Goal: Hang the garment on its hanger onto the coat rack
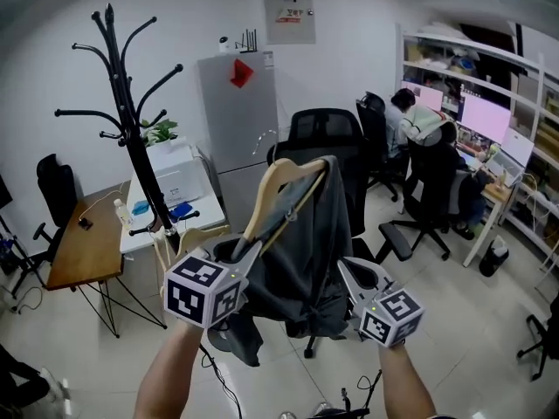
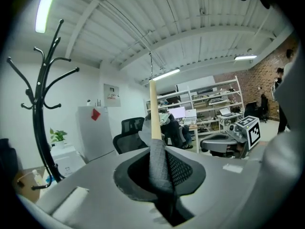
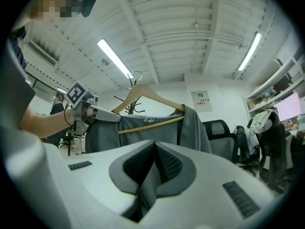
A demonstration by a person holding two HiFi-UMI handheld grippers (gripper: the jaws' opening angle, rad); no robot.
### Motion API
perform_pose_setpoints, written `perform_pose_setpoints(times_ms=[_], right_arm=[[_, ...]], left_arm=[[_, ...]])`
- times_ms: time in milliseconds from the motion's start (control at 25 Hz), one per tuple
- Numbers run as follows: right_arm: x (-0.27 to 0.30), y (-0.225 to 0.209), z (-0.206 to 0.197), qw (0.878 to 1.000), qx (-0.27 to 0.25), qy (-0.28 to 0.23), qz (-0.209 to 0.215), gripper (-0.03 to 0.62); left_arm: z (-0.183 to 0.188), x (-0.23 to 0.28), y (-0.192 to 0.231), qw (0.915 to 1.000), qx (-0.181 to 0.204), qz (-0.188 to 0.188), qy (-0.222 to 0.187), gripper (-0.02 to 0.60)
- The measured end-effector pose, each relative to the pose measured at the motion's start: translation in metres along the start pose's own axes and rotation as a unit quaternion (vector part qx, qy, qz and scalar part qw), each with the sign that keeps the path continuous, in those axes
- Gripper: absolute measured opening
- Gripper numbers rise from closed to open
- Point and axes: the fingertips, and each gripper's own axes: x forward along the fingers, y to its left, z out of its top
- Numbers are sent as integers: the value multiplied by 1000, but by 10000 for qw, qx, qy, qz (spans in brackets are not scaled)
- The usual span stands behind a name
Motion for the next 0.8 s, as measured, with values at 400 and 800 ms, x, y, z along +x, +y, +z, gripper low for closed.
perform_pose_setpoints(times_ms=[400,800], right_arm=[[39,77,17,9904,9,-234,1360,0],[55,113,25,9798,79,-339,1971,0]], left_arm=[[-4,-119,31,9927,-25,1148,366,52],[-39,-149,57,9756,-116,1895,1102,52]])
